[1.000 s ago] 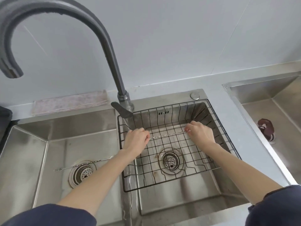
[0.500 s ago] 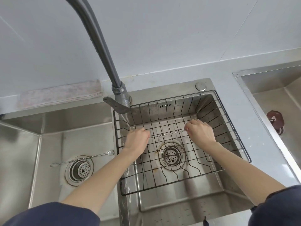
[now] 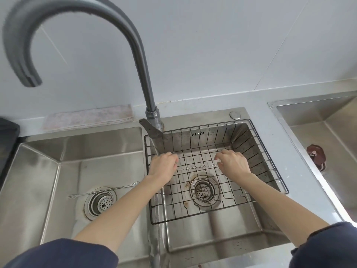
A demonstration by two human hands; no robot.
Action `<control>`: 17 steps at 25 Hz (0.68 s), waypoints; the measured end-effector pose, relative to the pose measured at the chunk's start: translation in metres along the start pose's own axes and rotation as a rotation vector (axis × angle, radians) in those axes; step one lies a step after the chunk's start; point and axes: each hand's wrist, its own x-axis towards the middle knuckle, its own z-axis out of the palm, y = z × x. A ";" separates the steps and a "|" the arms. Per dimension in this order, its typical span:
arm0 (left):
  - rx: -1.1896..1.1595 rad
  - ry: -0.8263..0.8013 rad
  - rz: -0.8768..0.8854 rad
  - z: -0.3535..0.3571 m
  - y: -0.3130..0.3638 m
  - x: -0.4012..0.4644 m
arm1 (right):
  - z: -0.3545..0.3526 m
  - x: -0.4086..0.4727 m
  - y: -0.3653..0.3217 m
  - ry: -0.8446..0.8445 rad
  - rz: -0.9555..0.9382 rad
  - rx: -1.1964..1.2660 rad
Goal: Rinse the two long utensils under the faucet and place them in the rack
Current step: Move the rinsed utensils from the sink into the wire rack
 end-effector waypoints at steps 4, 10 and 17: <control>-0.002 0.089 -0.020 -0.018 -0.011 -0.026 | -0.019 -0.017 -0.029 0.019 -0.047 0.001; 0.013 0.173 -0.071 -0.033 -0.059 -0.074 | -0.034 -0.036 -0.094 0.076 -0.178 0.022; 0.062 0.153 -0.177 -0.036 -0.132 -0.135 | -0.033 -0.046 -0.181 0.145 -0.340 0.060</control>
